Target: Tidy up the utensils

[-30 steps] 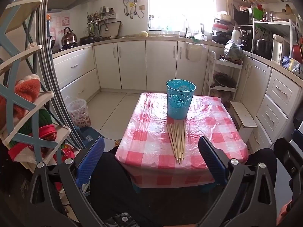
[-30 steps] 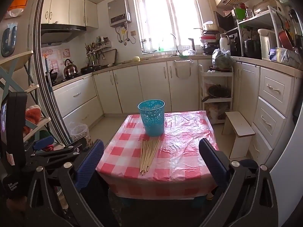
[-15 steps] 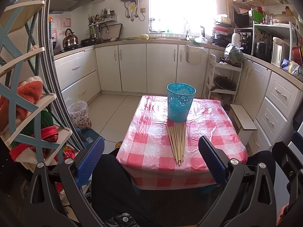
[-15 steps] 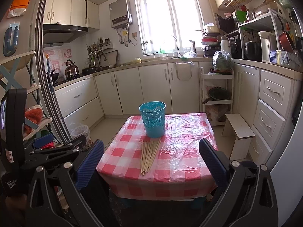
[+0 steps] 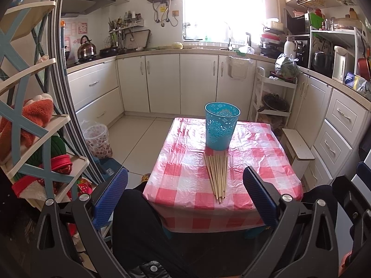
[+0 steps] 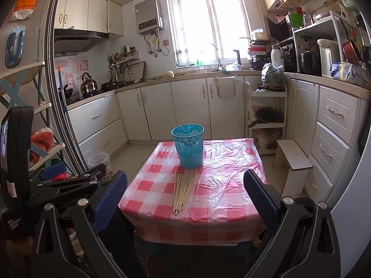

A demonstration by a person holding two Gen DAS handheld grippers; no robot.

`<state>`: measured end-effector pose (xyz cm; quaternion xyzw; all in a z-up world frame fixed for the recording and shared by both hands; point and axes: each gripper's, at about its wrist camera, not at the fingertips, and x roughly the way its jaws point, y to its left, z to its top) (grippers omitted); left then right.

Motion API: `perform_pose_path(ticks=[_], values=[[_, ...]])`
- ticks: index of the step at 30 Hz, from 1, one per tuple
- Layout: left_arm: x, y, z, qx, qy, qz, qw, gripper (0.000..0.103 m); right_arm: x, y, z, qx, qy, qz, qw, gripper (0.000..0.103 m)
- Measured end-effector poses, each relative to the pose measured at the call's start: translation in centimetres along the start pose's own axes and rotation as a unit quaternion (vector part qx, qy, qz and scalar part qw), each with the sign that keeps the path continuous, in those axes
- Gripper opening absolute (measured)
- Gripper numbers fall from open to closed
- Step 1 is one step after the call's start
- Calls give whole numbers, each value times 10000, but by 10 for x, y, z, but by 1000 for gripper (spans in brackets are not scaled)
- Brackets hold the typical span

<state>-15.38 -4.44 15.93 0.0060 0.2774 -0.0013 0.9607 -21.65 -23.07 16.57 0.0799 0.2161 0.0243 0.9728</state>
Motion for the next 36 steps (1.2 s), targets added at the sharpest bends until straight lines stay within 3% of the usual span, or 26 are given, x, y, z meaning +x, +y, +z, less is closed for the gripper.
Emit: perform_pose_path(ticks=[18,26,29,33,36], values=[[-2,2,1,14,7,15,10000,95,0,-1,-7,136,72,106,9998,96],[4,0,-2,40,68,0,10000,95,7,6,-14,-155,130,-23,9998,96],[9,-2,-4,59,106,-9,9999,95,14,1,-6,-5,664,-48,9978,96],[26,1,-8,34,243,-22,9997,95,23,-1,-11,-86,578,-48,9983,96],[45,5,-12,-11,422,-29,9991,95,41,-5,-13,-72,786,-48,9969,96]])
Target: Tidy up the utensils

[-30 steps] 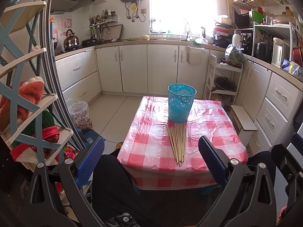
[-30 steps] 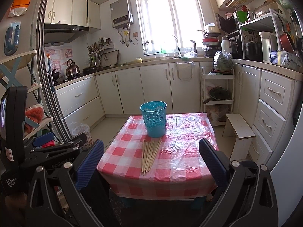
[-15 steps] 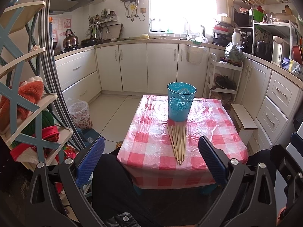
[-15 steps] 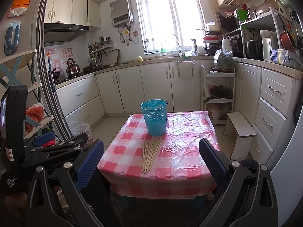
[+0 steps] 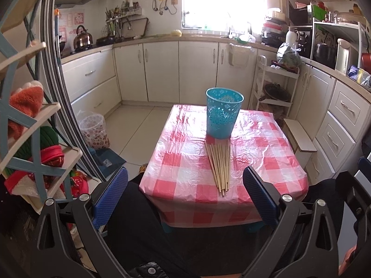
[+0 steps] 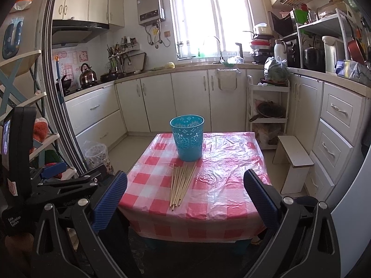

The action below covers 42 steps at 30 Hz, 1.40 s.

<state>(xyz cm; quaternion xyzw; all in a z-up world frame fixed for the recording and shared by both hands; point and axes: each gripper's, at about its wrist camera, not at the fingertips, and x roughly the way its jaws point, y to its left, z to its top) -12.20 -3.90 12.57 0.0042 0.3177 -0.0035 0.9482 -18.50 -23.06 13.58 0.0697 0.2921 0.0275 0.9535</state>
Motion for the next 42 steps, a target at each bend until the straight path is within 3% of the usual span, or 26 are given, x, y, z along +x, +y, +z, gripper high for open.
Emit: perform_pose_path(ticks=[5,12,14,17,22,29,35,38,42], values=[[44,3,-5,-44,378,8,9993,95,58,-13,-6,125,542,23,9984,96],[97,14,-14,-238,792,-1,9966,95,171,-31,-14,211,1238,125,9920,95],[110,20,-16,-322,895,26,9955,95,206,-32,-17,344,1516,207,9876,76],[124,27,-17,-423,998,65,9941,95,256,-40,-17,411,1791,102,9829,56],[146,37,-22,-537,1187,105,9914,95,316,-63,-12,219,1919,-382,9804,37],[177,43,-24,-612,1412,108,9880,95,347,-67,-11,103,1983,-485,9789,28],[192,41,-24,-609,1549,170,9859,95,347,-57,-10,-324,1866,-467,9808,23],[199,37,-22,-562,1573,186,9858,95,345,-55,-10,-737,1925,-351,9779,13],[212,31,-18,-472,1618,175,9855,95,344,-52,-11,-961,2062,12,9738,11]])
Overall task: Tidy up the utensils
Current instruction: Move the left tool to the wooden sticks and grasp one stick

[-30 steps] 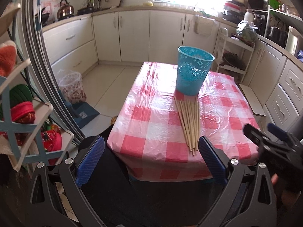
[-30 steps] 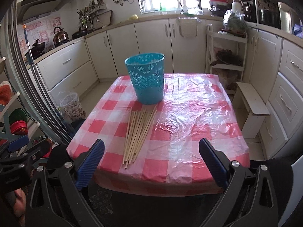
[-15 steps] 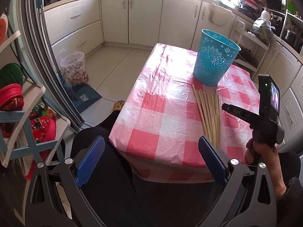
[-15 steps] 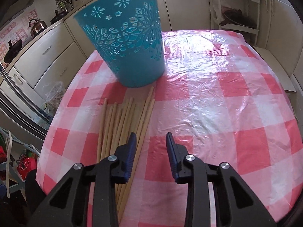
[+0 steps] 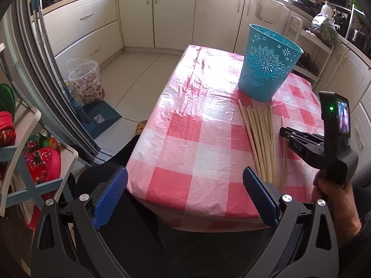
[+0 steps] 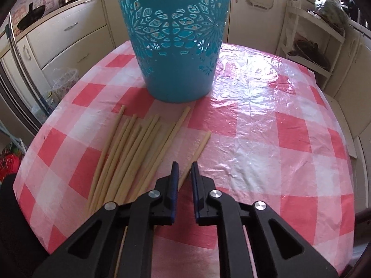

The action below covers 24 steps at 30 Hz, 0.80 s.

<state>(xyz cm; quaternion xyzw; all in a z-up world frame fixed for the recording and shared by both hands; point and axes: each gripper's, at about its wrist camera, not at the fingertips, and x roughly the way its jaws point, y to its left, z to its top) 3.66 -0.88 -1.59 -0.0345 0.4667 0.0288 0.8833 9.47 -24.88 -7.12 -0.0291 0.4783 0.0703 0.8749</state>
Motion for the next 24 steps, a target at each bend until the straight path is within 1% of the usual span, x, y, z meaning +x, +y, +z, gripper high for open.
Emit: perform_pose_path(ticks=[2,3,6,8,11,13,18,22,24], values=[[9,-8,6,73,56,-27,10000,95,-1,-3,-1,-154,67,215,9996,11],[14,-12,9,117,57,-34,9999,95,6,2,-5,-182,58,464,9987,11],[32,-30,20,263,136,-80,9995,95,2,-5,-7,-384,162,603,9973,11],[47,-42,28,354,209,-80,9991,95,0,-12,-9,-246,169,704,9971,11],[76,-59,41,355,404,-129,9985,95,-1,-21,-11,26,74,909,9958,12],[91,-65,48,328,456,-72,9984,95,-3,-25,-11,78,46,938,9955,12],[118,-73,62,190,572,-80,9982,95,-7,-33,-12,137,44,1063,9942,12],[134,-81,68,160,663,-67,9977,91,-7,-36,-11,192,61,1150,9932,12],[139,-87,70,211,674,20,9975,89,-10,-36,-13,222,68,1201,9925,12]])
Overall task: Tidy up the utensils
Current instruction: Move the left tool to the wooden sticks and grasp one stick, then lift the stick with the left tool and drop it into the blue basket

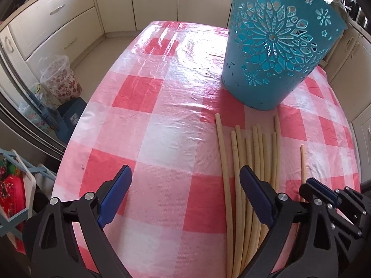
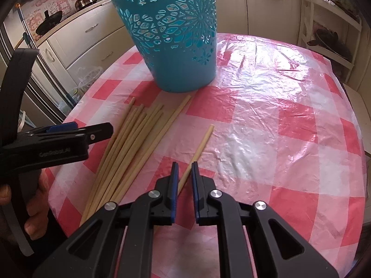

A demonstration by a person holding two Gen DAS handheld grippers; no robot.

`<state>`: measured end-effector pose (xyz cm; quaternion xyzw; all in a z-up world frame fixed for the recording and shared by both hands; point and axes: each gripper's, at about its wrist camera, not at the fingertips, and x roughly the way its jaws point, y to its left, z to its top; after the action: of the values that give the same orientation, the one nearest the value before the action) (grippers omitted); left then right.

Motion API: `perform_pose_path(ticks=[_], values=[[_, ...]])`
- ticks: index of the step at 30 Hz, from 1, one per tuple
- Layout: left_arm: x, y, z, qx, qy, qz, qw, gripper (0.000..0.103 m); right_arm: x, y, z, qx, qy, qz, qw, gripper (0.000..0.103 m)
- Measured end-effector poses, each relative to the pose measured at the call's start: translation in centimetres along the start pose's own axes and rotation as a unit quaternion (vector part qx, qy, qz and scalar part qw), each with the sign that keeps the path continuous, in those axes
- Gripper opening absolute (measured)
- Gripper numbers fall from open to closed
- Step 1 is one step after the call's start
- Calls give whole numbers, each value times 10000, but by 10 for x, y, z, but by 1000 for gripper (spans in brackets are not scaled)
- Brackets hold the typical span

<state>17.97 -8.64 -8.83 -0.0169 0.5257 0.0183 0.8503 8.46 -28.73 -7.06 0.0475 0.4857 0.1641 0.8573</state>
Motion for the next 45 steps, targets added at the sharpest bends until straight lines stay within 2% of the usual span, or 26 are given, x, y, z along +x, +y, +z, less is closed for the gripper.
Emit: perform_pose_path(ticks=[8,12,15,18,20,22,25,28,29,32,37,42,45], values=[[10,2,6,-66,13,146,9999,82,-2,-4,-2,36,8,1,10000,12],[14,-3,8,54,8,290,9996,78,2,-5,-1,9,-28,-72,10000,12],[15,-6,11,144,-63,263,9995,72,2,-5,-1,14,-38,-95,9999,13],[12,-12,13,274,-166,153,9994,55,2,-5,-1,5,-43,-135,9999,13],[11,-15,14,415,-214,42,9989,31,3,-4,-1,-6,-54,-153,9999,13],[10,-16,17,509,-179,-73,9985,20,3,-4,-1,-1,-61,-147,9999,14],[10,-17,20,615,-105,-145,9979,18,3,-4,-1,3,-80,-151,9999,20],[10,-18,20,676,-78,-167,9975,18,4,-4,0,-1,-94,-154,9998,21],[11,-18,20,731,-113,-182,9971,14,4,-4,1,-12,-97,-164,9998,21],[13,-14,21,795,-118,-399,9960,5,6,-1,2,-97,-112,-235,9996,22],[6,6,19,523,-58,-844,9950,5,8,8,1,-311,-149,-321,9989,29],[-38,27,18,192,-396,-1283,9908,5,8,5,1,-248,-165,-244,9993,30],[-80,37,27,24,-833,-1618,9833,5,8,2,1,-169,-175,-174,9996,30]])
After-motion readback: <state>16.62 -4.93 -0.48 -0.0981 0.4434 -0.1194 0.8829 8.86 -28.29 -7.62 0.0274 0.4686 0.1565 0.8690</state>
